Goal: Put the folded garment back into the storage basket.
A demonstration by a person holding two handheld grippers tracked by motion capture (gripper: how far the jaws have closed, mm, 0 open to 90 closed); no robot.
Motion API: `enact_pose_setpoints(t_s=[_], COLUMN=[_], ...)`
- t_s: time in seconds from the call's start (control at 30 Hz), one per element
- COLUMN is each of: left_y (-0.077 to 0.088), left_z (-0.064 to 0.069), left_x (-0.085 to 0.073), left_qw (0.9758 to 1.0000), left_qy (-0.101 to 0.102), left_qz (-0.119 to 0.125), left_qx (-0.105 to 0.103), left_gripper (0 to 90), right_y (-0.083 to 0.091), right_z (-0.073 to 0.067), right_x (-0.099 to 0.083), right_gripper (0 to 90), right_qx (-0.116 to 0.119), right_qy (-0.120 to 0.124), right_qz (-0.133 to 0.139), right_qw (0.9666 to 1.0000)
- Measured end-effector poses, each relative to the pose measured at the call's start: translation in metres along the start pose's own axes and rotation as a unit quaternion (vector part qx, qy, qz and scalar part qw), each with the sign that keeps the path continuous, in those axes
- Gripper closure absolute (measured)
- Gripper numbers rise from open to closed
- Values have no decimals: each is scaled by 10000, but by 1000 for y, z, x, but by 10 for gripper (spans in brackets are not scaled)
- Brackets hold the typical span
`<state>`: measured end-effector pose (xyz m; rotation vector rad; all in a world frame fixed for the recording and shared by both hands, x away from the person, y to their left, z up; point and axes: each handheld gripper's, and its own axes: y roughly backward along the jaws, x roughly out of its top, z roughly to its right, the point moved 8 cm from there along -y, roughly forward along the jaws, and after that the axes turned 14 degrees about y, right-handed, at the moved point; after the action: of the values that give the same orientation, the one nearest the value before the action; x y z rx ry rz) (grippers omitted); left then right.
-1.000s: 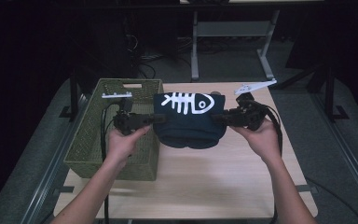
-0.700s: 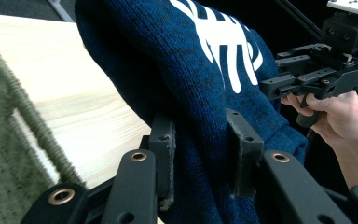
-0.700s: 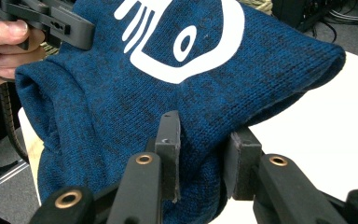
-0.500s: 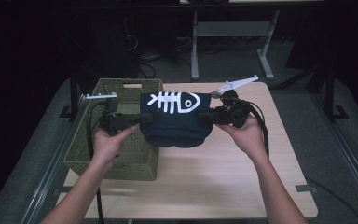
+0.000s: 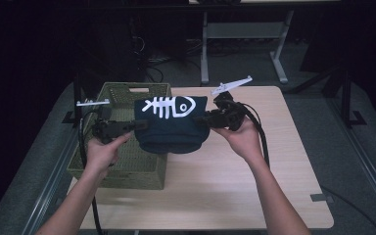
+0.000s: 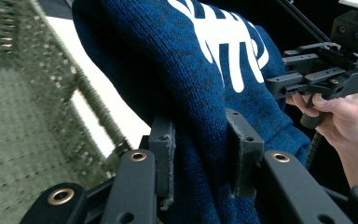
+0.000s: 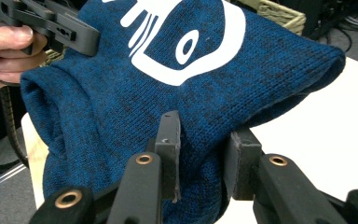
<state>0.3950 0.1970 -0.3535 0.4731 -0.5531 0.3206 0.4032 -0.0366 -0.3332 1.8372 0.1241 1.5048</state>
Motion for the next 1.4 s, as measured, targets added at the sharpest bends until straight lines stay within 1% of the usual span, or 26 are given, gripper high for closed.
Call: enact_pose_setpoints(t_s=[0.03,0.17,0.2,0.4,0.53,0.57,0.6,0.67,0.77,1.0,1.03,1.13,1.27,1.4], left_y=[2,10,15,27,34,35,37,41,47,60,61,66,72,79], left_z=[-2,-7,-9,-16,-21,-23,-23,-25,-29,-36,-38,-40,-43,-48], left_x=[0,-1,0,3,5,5,5,6,7,8,8,8,9,10], left_qw=[10000,10000,10000,9999,9998,9998,9997,9996,9994,9986,9986,9983,9982,9976], left_qy=[18,50,37,58,103,88,155,144,181,376,355,411,411,448], left_qz=[10,32,37,107,119,110,124,163,200,315,311,328,324,390], left_qx=[-3,40,59,102,133,151,161,166,197,213,234,252,305,356], left_gripper=[676,676,676,675,675,676,675,674,674,669,670,670,669,667], right_y=[-2,-9,-15,-28,-36,-38,-39,-43,-48,-61,-63,-67,-72,-79], right_z=[0,-3,-4,-9,-12,-13,-13,-15,-18,-25,-25,-28,-31,-34], right_x=[0,3,5,12,15,16,17,19,23,30,31,33,37,41], right_gripper=[704,704,703,703,704,704,704,704,704,704,704,704,704,704], right_qx=[27,96,141,212,221,229,240,238,253,276,268,280,299,311], right_qy=[36,-9,61,61,63,55,53,66,77,84,85,82,83,90], right_qz=[6,-27,-8,60,74,81,94,88,105,127,131,144,147,140], right_qw=[10000,9999,9999,9997,9997,9997,9997,9997,9996,9995,9995,9995,9994,9994])
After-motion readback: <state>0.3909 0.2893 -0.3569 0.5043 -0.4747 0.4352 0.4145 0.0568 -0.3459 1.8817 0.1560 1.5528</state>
